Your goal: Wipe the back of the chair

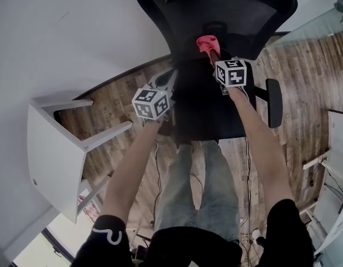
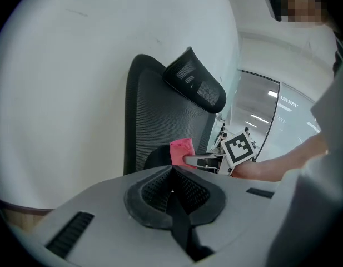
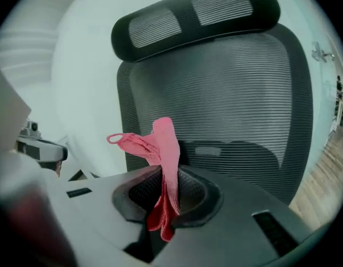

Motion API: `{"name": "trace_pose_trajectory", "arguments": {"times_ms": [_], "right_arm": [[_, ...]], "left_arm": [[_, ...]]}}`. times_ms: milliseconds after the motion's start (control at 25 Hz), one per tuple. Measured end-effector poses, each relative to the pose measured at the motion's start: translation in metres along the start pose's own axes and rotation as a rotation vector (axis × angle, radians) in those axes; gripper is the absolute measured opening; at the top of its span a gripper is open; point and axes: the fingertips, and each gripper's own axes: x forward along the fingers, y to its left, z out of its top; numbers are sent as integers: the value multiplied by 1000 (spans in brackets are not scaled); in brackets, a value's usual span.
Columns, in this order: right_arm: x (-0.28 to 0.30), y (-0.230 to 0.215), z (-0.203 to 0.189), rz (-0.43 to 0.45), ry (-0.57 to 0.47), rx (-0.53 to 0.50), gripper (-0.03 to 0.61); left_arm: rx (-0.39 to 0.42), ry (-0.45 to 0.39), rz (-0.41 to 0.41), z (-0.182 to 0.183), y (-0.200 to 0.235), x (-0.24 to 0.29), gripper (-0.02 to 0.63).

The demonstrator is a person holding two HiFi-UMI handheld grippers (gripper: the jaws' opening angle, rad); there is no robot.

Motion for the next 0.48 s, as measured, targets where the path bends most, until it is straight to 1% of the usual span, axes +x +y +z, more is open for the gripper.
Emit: {"name": "trace_pose_trajectory", "arguments": {"times_ms": [120,240,360,480], "right_arm": [[21,40,-6,43,21,-28,67],[42,70,-11,60,38,-43,67],[59,96,-13,74,53,-58,67],[74,112,-17,84,61,-67,67]], "left_arm": [[-9,-5,20,-2,19,-21,25],[-13,-7,36,-3,37,-42,25],[-12,-8,52,-4,52,-58,25],[-11,-10,64,-5,63,-71,25]]}}
